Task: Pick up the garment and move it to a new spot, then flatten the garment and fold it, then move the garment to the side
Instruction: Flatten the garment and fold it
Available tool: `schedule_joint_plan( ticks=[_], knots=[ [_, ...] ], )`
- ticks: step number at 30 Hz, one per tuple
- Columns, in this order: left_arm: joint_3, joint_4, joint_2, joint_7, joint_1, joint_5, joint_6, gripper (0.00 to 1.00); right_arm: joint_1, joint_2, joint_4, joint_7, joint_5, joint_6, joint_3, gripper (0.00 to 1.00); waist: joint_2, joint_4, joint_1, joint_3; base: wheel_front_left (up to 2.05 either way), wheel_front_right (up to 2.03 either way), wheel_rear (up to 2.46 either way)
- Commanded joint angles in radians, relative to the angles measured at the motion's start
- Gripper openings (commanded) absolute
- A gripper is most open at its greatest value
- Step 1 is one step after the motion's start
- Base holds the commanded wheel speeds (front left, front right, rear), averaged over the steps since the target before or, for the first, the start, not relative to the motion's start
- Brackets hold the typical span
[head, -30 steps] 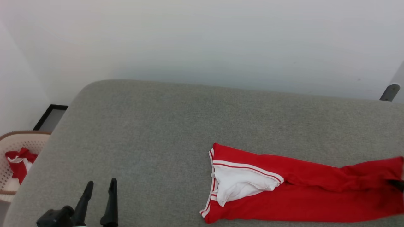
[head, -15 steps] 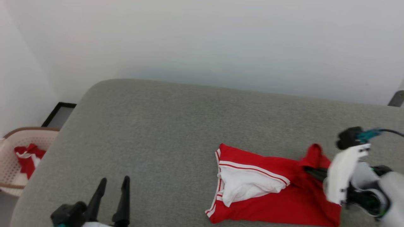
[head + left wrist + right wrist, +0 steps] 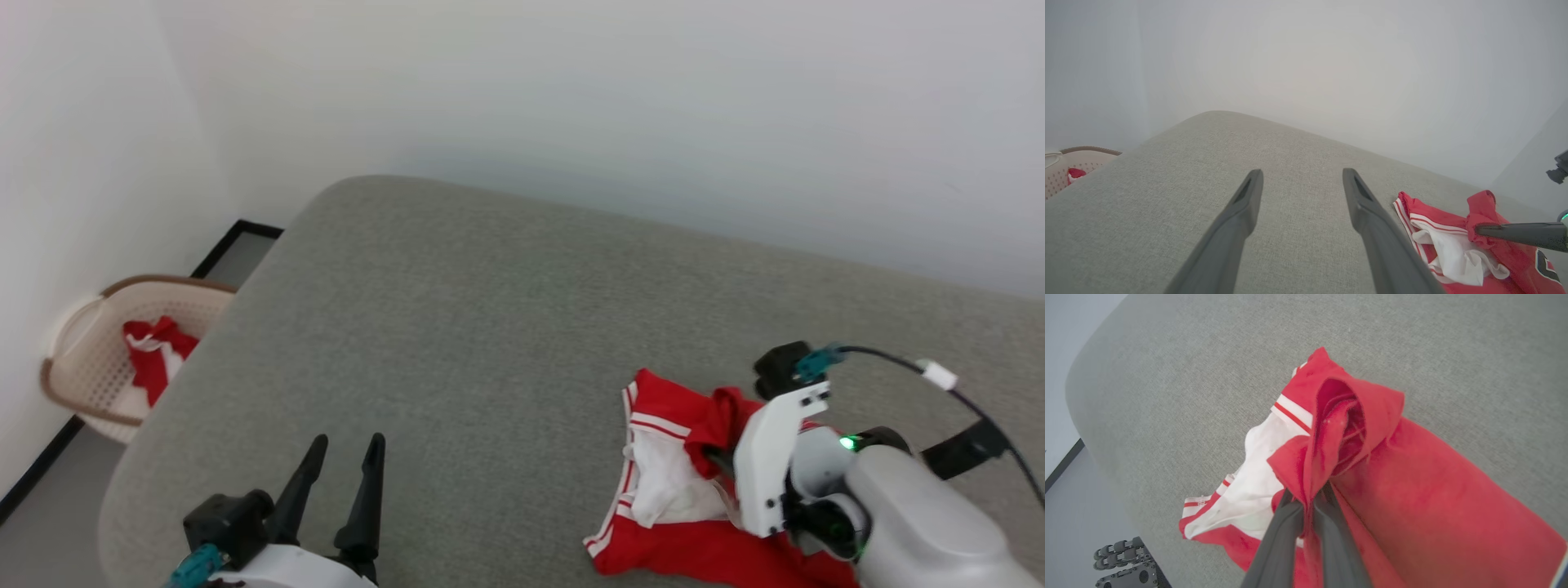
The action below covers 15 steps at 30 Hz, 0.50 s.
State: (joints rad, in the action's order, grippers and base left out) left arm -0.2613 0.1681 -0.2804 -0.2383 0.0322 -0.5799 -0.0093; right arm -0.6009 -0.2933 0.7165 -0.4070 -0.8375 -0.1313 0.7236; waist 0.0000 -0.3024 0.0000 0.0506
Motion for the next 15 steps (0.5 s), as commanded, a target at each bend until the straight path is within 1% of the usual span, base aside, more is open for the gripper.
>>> schedule_joint_plan(
  ticks=[1,4,6,7,9,10,11,12,15],
  knots=[
    [-0.002,0.006,0.004,-0.005,0.012,0.001,-0.005,1.0,-0.014,0.013,0.019,0.012,0.016,0.001,0.015,0.0,0.0,-0.027,0.0,-0.009,0.0,0.0,0.0],
    [-0.005,0.022,0.008,-0.008,0.021,-0.001,-0.01,1.0,-0.035,0.046,0.08,0.038,0.033,0.001,0.043,0.01,0.0,-0.041,0.0,-0.011,0.0,0.0,0.0],
    [-0.007,0.03,0.01,-0.01,0.026,0.0,-0.015,1.0,-0.048,0.066,0.119,0.053,0.051,0.001,0.061,0.22,0.0,-0.048,0.0,-0.012,0.0,0.0,0.0],
    [-0.007,0.034,0.011,-0.011,0.028,0.0,-0.017,1.0,-0.054,0.074,0.136,0.058,0.061,0.001,0.075,0.28,0.0,-0.051,0.0,-0.013,0.0,0.0,0.0],
    [-0.006,0.041,0.011,-0.012,0.031,-0.001,-0.018,1.0,-0.065,0.088,0.163,0.069,0.072,0.001,0.096,0.48,0.0,-0.053,0.0,-0.014,0.0,0.0,0.0],
    [-0.006,0.045,0.011,-0.013,0.033,-0.002,-0.02,1.0,-0.071,0.095,0.173,0.076,0.081,0.001,0.11,0.77,0.0,-0.054,0.0,-0.014,0.0,0.0,0.0],
    [-0.004,0.048,0.012,-0.014,0.036,-0.003,-0.021,1.0,-0.077,0.102,0.179,0.085,0.085,0.001,0.124,0.93,0.0,-0.054,0.0,-0.014,0.0,0.0,0.0],
    [-0.002,0.051,0.012,-0.015,0.037,-0.004,-0.021,1.0,-0.08,0.11,0.186,0.091,0.084,0.001,0.137,1.0,0.0,-0.052,0.0,-0.014,0.0,0.0,0.0],
    [0.002,0.058,0.01,-0.017,0.035,-0.006,-0.024,1.0,-0.09,0.133,0.188,0.107,0.075,0.001,0.17,1.0,0.0,-0.043,0.0,-0.011,0.0,0.0,0.0]
  ],
)
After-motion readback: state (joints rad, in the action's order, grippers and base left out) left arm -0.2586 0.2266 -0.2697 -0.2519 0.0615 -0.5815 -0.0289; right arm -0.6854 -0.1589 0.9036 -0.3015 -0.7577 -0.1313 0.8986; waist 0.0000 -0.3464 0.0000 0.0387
